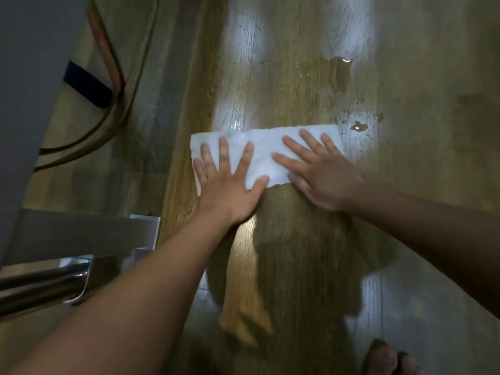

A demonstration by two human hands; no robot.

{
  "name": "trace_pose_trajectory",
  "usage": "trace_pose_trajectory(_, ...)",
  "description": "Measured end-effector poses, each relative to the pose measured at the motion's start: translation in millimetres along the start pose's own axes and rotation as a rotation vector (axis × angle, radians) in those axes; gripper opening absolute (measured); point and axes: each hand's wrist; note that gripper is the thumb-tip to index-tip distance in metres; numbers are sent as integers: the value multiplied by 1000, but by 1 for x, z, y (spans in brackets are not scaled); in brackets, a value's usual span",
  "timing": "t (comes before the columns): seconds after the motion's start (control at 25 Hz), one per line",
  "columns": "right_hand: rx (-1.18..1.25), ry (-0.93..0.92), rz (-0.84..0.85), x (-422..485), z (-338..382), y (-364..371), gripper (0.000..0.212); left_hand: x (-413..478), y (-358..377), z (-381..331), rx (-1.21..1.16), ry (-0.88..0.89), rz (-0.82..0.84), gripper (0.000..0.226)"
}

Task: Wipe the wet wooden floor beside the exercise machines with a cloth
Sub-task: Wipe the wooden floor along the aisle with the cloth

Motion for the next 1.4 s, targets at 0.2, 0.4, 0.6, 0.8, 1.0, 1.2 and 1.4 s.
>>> trace_pose_trajectory(0.2,0,-75,15,-26,-1,10,62,-9,7,3,45,10,-19,84)
trace_pose_trajectory(0.4,-2,50,-44,37,-31,-12,71,64,-27,-7,40,-18,3,87)
trace_pose_trajectory(0.6,-42,64,-28,73,-60,-29,71,116,-53,-12,50,-2,16,87)
trace_pose_trajectory(0.8,-18,74,-3,109,-87,-44,73,152,-73,-17,49,-30,56,86)
trace_pose_trajectory(1.0,42,133,-89,88,-47,-31,68,114,-52,-9,9,-4,-52,77)
trace_pose_trajectory(1.2,92,-5,-117,29,8,1,56,35,-14,18,74,-30,-88,85)
trace_pose_trajectory(1.4,106,95,-89,85,-22,-27,63,137,-69,20,89,28,-43,74)
Point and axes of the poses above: each hand's wrist, its own x-axis towards the middle knuckle, its own y-axis out of the palm, z = x × y, and after that the axes turned 7 degrees about -y, right-handed
